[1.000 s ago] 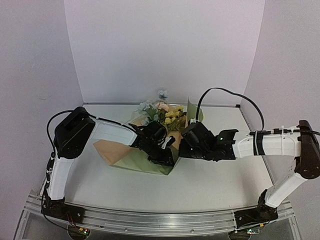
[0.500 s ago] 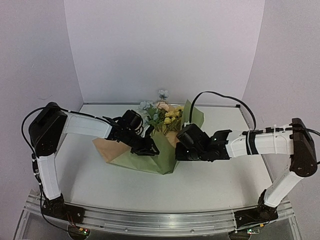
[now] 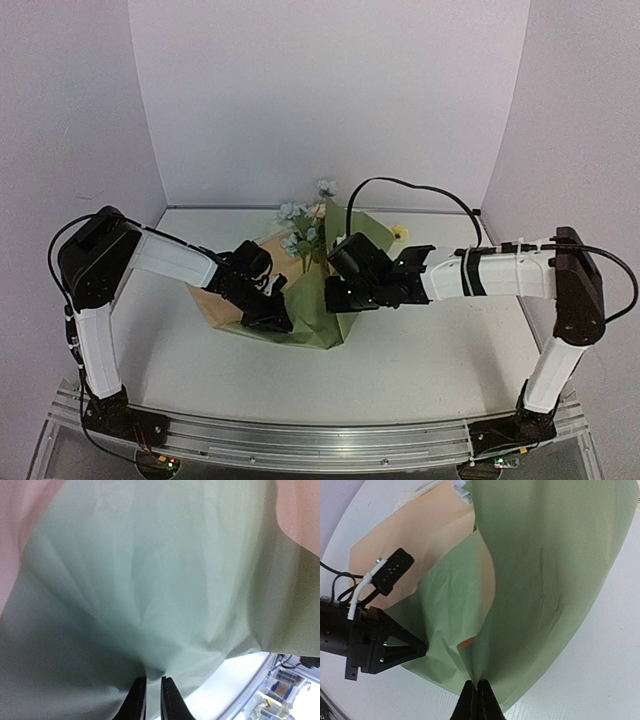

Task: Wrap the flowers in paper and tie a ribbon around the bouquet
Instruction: Fold the one-fourth-folded wrapping paper at the center of the board.

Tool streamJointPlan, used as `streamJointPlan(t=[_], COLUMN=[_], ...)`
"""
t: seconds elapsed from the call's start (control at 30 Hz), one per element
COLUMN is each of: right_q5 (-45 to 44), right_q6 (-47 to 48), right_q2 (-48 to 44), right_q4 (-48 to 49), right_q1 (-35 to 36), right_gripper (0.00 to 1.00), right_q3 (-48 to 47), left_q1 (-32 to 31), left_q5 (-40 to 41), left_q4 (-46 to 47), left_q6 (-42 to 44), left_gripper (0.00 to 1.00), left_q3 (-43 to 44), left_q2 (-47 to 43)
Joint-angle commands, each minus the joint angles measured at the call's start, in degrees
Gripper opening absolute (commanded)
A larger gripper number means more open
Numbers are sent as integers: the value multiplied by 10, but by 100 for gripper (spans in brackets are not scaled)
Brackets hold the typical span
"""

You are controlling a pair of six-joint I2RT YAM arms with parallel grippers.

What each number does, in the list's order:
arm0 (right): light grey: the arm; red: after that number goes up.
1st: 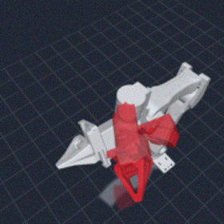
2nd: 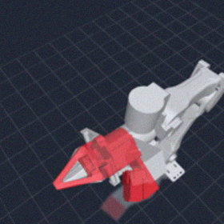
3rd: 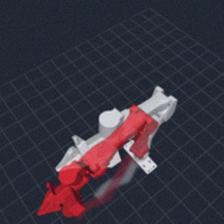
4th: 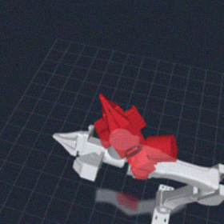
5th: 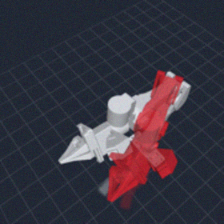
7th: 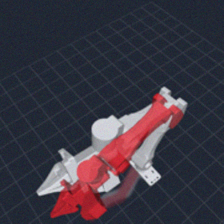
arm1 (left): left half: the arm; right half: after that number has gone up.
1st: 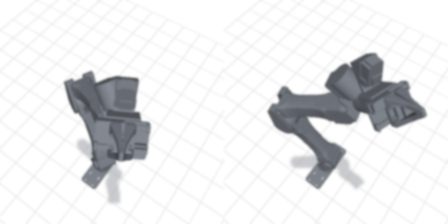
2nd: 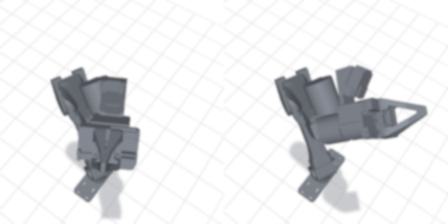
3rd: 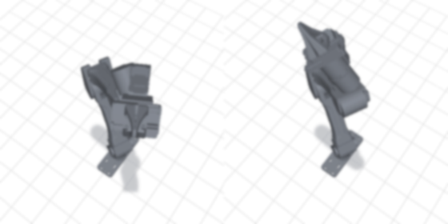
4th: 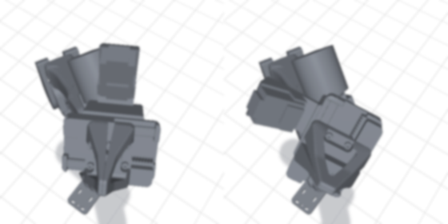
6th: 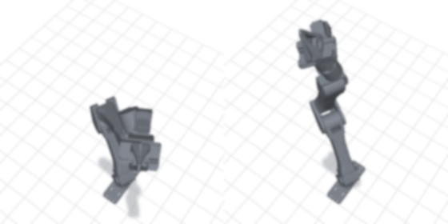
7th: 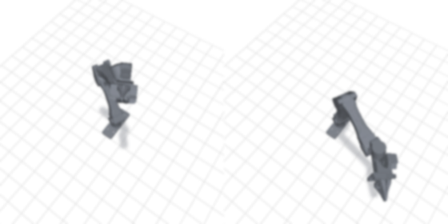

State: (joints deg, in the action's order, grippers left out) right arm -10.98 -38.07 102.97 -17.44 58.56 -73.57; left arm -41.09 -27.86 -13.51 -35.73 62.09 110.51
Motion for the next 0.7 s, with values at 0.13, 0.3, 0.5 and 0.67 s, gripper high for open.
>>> streamJointPlan(t=[0.13, 0.3, 0.5, 0.67], right_q5=[82, 97, 100, 101], right_q6=[38, 28, 19, 18], right_q2=[99, 147, 170, 172], right_q4=[5, 14, 19, 20], right_q1=[13, 13, 14, 13], right_gripper=[0, 0, 0, 0], right_q3=[-99, -124, -125, -121], left_q1=[3, 6, 22, 47], left_q5=[-3, 20, 71, 71], left_q4=[63, 64, 51, 75], left_q6=[-29, -39, -64, -82], left_gripper=[11, 13, 23, 41], left_q3=[-13, -33, -59, -62], left_q2=[10, -23, -103, -166])
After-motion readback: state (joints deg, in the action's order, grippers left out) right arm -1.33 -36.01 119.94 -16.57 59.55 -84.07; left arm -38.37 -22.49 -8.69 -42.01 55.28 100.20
